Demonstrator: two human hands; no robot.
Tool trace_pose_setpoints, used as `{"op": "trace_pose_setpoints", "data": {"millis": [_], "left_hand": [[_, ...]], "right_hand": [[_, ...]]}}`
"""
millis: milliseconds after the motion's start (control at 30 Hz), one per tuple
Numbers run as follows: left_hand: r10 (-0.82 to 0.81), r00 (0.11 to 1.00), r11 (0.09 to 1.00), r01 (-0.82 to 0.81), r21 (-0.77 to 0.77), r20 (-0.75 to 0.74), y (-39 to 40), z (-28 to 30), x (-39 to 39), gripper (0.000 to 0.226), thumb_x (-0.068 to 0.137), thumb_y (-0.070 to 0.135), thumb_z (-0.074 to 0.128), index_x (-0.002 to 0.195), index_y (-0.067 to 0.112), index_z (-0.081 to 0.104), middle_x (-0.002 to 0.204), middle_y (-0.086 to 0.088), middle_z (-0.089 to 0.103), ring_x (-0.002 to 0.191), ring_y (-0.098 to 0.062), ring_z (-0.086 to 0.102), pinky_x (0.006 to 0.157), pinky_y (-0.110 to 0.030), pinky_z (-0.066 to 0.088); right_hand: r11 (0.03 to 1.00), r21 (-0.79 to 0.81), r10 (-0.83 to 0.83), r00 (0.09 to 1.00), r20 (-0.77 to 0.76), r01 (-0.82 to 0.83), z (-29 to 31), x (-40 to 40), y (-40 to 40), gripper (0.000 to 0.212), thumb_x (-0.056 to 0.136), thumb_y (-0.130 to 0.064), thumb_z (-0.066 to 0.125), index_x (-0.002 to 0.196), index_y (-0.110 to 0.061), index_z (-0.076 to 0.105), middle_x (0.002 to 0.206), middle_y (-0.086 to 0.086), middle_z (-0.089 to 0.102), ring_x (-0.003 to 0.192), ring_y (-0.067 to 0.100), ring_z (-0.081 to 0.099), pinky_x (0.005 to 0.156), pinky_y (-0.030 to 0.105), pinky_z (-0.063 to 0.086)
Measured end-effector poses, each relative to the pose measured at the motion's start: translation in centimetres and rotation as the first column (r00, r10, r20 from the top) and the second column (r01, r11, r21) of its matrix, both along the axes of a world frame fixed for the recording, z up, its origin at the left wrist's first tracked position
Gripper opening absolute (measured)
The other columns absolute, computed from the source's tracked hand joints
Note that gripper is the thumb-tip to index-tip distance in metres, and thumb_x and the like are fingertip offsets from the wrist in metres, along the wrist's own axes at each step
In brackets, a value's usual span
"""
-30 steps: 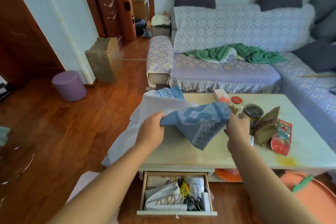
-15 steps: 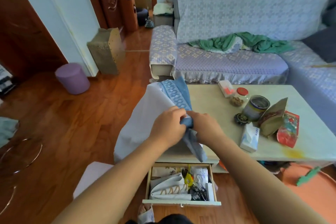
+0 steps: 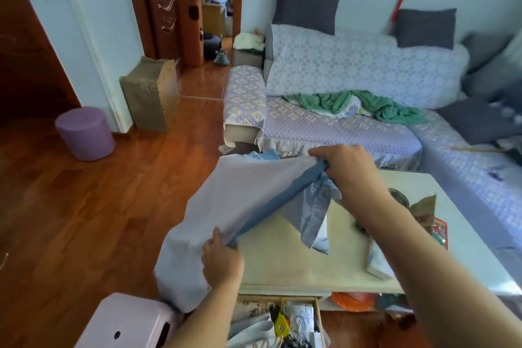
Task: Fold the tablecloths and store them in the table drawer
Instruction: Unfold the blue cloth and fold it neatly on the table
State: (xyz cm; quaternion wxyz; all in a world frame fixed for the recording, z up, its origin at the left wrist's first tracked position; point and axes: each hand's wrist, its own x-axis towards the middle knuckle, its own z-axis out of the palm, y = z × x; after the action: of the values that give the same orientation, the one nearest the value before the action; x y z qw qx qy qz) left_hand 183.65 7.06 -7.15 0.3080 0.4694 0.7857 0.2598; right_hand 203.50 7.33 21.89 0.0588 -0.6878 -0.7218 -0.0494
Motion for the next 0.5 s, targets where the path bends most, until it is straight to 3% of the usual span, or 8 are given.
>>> {"op": "trace_pose_setpoints", "data": {"millis": [67, 167, 233, 300, 400, 500], "left_hand": [[0.032, 0.998, 0.999, -0.033, -0.031, -0.058, 2.1, -0.9, -2.5, 0.049, 0.102, 0.031, 0.050, 0.150, 0.025, 0.042, 0.135, -0.013, 0.056, 0.115, -0.035, 0.061, 0.090, -0.049, 0.054], [0.074, 0.985, 0.997, -0.078, -0.025, -0.157, 5.7, -0.3, -7.2, 0.033, 0.102, 0.020, 0.044, 0.128, 0.014, 0.063, 0.121, -0.018, 0.066, 0.109, -0.040, 0.064, 0.089, -0.047, 0.053], [0.036, 0.971, 0.999, -0.025, 0.048, -0.236, 9.8, 2.6, -10.0, 0.020, 0.097, 0.013, 0.050, 0.110, 0.010, 0.066, 0.112, -0.023, 0.069, 0.104, -0.043, 0.066, 0.086, -0.046, 0.053], [0.022, 0.971, 0.985, 0.020, 0.171, -0.239, 15.3, 7.5, -12.1, 0.009, 0.094, 0.009, 0.054, 0.100, 0.009, 0.062, 0.107, -0.024, 0.068, 0.100, -0.045, 0.065, 0.083, -0.047, 0.053], [0.029, 0.949, 0.937, 0.083, 0.338, -0.313, 24.1, 16.0, -14.1, 0.008, 0.096, 0.006, 0.051, 0.100, 0.009, 0.058, 0.105, -0.023, 0.066, 0.099, -0.044, 0.064, 0.081, -0.047, 0.054], [-0.083, 0.864, 0.938, 0.235, 0.253, -0.496, 31.5, 22.6, -15.3, 0.019, 0.099, 0.010, 0.045, 0.112, 0.009, 0.059, 0.112, -0.021, 0.066, 0.104, -0.042, 0.064, 0.081, -0.047, 0.052]], "right_hand": [[0.997, 0.049, -0.070, 0.996, 0.048, 0.067, 1.8, 0.7, 1.6, 0.041, 0.078, 0.000, 0.066, 0.115, -0.017, 0.068, 0.098, 0.010, 0.070, 0.095, 0.035, 0.064, 0.072, 0.044, 0.053], [0.970, 0.092, -0.229, 0.972, 0.049, 0.224, 3.4, 3.2, 3.9, 0.033, 0.081, 0.000, 0.063, 0.107, -0.018, 0.071, 0.104, 0.013, 0.070, 0.099, 0.037, 0.064, 0.069, 0.039, 0.051], [0.944, 0.045, -0.329, 0.944, 0.025, 0.327, 3.8, 5.2, 5.7, 0.031, 0.078, 0.003, 0.061, 0.096, -0.019, 0.072, 0.104, 0.016, 0.067, 0.100, 0.039, 0.064, 0.074, 0.040, 0.053], [0.915, -0.054, -0.390, 0.912, 0.131, 0.399, 4.0, 6.7, 7.3, 0.025, 0.082, -0.002, 0.061, 0.100, -0.015, 0.071, 0.106, 0.015, 0.066, 0.098, 0.037, 0.064, 0.076, 0.038, 0.053], [0.872, -0.198, -0.390, 0.879, 0.273, 0.448, 4.8, 7.1, 10.4, 0.018, 0.090, -0.009, 0.056, 0.106, -0.011, 0.065, 0.105, 0.011, 0.063, 0.088, 0.031, 0.058, 0.073, 0.036, 0.048], [0.848, -0.260, -0.368, 0.867, 0.337, 0.461, 5.4, 6.3, 15.2, 0.024, 0.093, -0.009, 0.053, 0.116, -0.009, 0.062, 0.093, 0.005, 0.058, 0.085, 0.027, 0.051, 0.072, 0.035, 0.045]]}}
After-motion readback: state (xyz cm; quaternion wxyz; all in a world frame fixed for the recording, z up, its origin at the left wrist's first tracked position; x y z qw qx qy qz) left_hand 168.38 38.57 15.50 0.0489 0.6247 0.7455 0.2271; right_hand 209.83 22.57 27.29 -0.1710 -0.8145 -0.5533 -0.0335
